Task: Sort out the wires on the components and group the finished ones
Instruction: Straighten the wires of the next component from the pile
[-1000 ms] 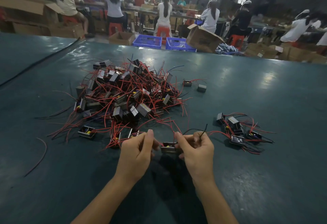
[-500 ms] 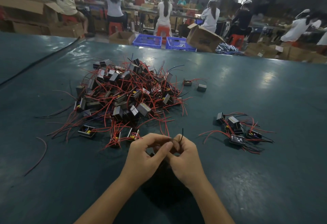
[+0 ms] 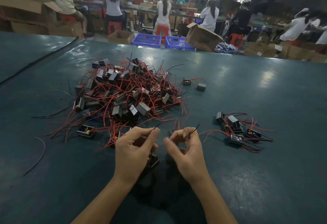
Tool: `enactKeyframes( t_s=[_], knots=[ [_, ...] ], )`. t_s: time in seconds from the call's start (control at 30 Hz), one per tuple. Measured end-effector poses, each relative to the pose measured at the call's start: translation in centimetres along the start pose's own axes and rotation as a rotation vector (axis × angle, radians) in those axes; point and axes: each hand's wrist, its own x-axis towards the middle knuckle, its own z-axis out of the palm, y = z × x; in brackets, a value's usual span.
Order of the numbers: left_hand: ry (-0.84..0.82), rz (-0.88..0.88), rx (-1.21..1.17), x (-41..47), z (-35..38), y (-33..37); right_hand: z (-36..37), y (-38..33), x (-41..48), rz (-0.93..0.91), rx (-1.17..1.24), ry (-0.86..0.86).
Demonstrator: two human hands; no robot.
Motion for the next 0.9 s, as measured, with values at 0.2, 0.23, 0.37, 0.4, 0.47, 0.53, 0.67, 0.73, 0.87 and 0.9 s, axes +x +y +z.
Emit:
enactKeyframes(
  t_s=[0.2,0.23,0.37,0.4,0.47,0.53,0.67,0.73,0.87,0.9],
  knots=[
    [0.015,0.128,0.246,0.7,-0.6,-0.4,-0.7,0.2,0.8,-0.038,-0.071,0.226],
    [-0.004,0.129,0.263,0.7,-0.6,-0.5,-0.8,0.3,0.8,-0.036,-0.109,0.212],
    [-0.106,0.134,0.302,0.3,-0.2,-0.7,-0.5,0.6,0.2,-0.064,-0.217,0.103],
    [-0.136,0.137,0.294,0.2,-0.1,-0.7,-0.4,0.7,0.0,-0.068,-0.233,0.075],
    [-0.192,0.124,0.274,0.0,0.1,-0.5,-0.4,0.8,0.0,-0.053,-0.253,0.044],
    [-0.208,0.095,0.264,-0.1,0.2,-0.3,-0.3,0.8,0.0,-0.042,-0.302,0.020],
    [-0.164,-0.101,0.098,0.0,0.1,-0.1,-0.1,0.5,-0.1,-0.089,-0.342,-0.019],
    [-0.132,-0.145,0.048,0.0,0.1,0.1,-0.1,0.4,-0.1,-0.094,-0.350,-0.034],
    [-0.098,-0.127,0.045,-0.1,0.2,0.5,0.0,0.4,-0.3,-0.123,-0.363,-0.061],
    [-0.096,-0.119,0.036,-0.1,0.2,0.6,0.0,0.3,-0.3,-0.132,-0.364,-0.064]
  ],
)
